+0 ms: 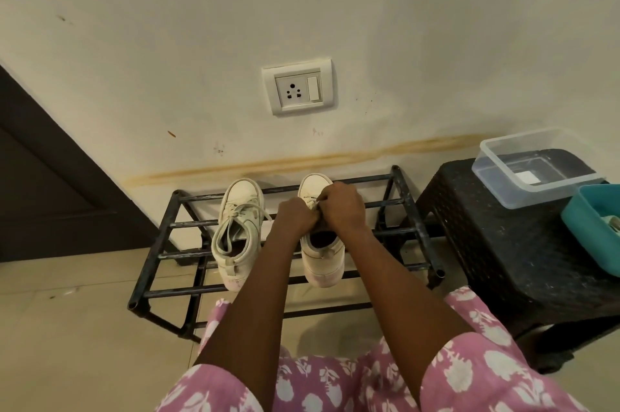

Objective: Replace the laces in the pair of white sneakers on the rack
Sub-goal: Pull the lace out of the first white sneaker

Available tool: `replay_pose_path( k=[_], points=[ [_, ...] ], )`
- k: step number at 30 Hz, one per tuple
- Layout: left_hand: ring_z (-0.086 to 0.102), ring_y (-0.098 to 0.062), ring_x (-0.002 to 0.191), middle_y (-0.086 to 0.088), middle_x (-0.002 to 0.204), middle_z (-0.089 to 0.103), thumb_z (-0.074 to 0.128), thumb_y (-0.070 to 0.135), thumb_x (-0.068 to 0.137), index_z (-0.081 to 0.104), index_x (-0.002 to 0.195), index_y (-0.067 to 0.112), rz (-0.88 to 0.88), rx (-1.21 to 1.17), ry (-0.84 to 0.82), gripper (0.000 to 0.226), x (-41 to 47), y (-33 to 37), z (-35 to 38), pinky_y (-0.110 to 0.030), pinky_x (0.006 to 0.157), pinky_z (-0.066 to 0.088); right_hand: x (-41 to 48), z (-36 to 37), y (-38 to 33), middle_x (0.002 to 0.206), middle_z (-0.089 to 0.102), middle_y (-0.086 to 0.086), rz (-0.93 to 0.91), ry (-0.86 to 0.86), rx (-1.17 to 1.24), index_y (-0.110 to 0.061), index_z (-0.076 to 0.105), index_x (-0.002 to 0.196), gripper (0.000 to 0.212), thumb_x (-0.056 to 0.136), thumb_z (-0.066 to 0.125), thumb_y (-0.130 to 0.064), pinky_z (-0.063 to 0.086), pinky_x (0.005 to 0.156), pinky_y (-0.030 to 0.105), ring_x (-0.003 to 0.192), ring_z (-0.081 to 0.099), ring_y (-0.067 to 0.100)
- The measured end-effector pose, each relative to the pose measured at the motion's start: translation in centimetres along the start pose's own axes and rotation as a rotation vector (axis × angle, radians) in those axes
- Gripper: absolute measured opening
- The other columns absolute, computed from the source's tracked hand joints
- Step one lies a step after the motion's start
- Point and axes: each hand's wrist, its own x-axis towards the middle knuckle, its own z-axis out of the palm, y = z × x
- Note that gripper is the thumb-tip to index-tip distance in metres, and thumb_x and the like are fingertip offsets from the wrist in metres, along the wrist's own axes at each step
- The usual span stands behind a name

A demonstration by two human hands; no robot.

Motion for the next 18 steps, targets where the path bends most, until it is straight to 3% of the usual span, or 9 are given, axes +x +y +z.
replay_pose_path(
  k=[7,9,11,12,14,15,16,18],
  points=[
    [0.052,-0.036,0.117,-0.025,0.128,0.054,0.032,0.032,0.101,0.047,0.127,-0.009,-0.126,-0.311,-0.124,0.050,0.2,-0.1,1.5,-0.042,0.101,0.044,0.4,-0.5,0.3,0.105,0.068,0.011,0.266,0.044,0.347,-0.010,0.074,0.099,0.022,0.085,0.056,-0.010,0.044,0.070,0.025,0.101,0.060,0.027],
    [0.049,-0.036,0.122,-0.026,0.133,0.049,0.028,0.028,0.102,0.043,0.130,-0.010,-0.140,-0.363,-0.178,0.049,0.1,-0.1,1.8,-0.042,0.104,0.041,0.7,-0.8,0.8,0.105,0.069,0.012,0.338,0.007,0.481,-0.004,0.072,0.102,0.022,0.085,0.059,-0.010,0.050,0.079,0.030,0.103,0.060,0.029],
    [0.048,-0.036,0.124,-0.026,0.134,0.048,0.028,0.024,0.103,0.044,0.131,-0.009,-0.142,-0.329,-0.167,0.047,-0.1,0.0,1.9,-0.040,0.105,0.040,0.9,-1.1,1.3,0.105,0.068,0.019,0.510,0.009,0.755,0.004,0.068,0.103,0.022,0.083,0.061,-0.003,0.054,0.084,0.040,0.097,0.065,0.032],
    [0.048,-0.036,0.124,-0.025,0.134,0.049,0.029,0.023,0.103,0.045,0.131,-0.008,-0.142,-0.298,-0.153,0.045,-0.3,0.0,1.7,-0.038,0.104,0.040,0.8,-1.3,1.3,0.103,0.068,0.022,0.635,0.015,0.984,0.008,0.066,0.102,0.021,0.081,0.061,0.004,0.057,0.080,0.043,0.090,0.067,0.033],
    [0.048,-0.036,0.123,-0.025,0.134,0.049,0.027,0.024,0.103,0.045,0.130,-0.009,-0.124,-0.297,-0.143,0.046,-0.2,-0.2,1.7,-0.039,0.102,0.041,0.4,-1.3,1.6,0.096,0.066,0.024,0.799,0.031,1.331,0.013,0.062,0.101,0.021,0.080,0.059,0.013,0.058,0.065,0.038,0.072,0.066,0.031],
    [0.048,-0.036,0.122,-0.026,0.134,0.049,0.027,0.025,0.103,0.044,0.130,-0.009,-0.115,-0.308,-0.156,0.047,-0.1,-0.2,1.8,-0.040,0.102,0.041,0.5,-1.2,1.6,0.094,0.064,0.025,0.831,0.037,1.394,0.014,0.061,0.100,0.020,0.081,0.056,0.015,0.055,0.061,0.035,0.065,0.063,0.028],
    [0.049,-0.037,0.122,-0.026,0.133,0.049,0.027,0.025,0.103,0.045,0.130,-0.009,-0.119,-0.317,-0.162,0.047,-0.2,-0.2,1.6,-0.040,0.101,0.041,0.6,-1.1,1.6,0.093,0.063,0.026,0.822,0.025,1.376,0.013,0.061,0.098,0.017,0.082,0.054,0.015,0.054,0.062,0.034,0.064,0.061,0.027],
    [0.050,-0.036,0.120,-0.026,0.132,0.049,0.027,0.027,0.103,0.045,0.130,-0.008,-0.135,-0.330,-0.146,0.048,-0.2,-0.2,1.5,-0.040,0.100,0.042,0.9,-1.2,1.4,0.101,0.063,0.023,0.644,0.012,1.084,0.008,0.062,0.094,0.014,0.085,0.051,0.010,0.053,0.073,0.040,0.079,0.063,0.031]
  ],
)
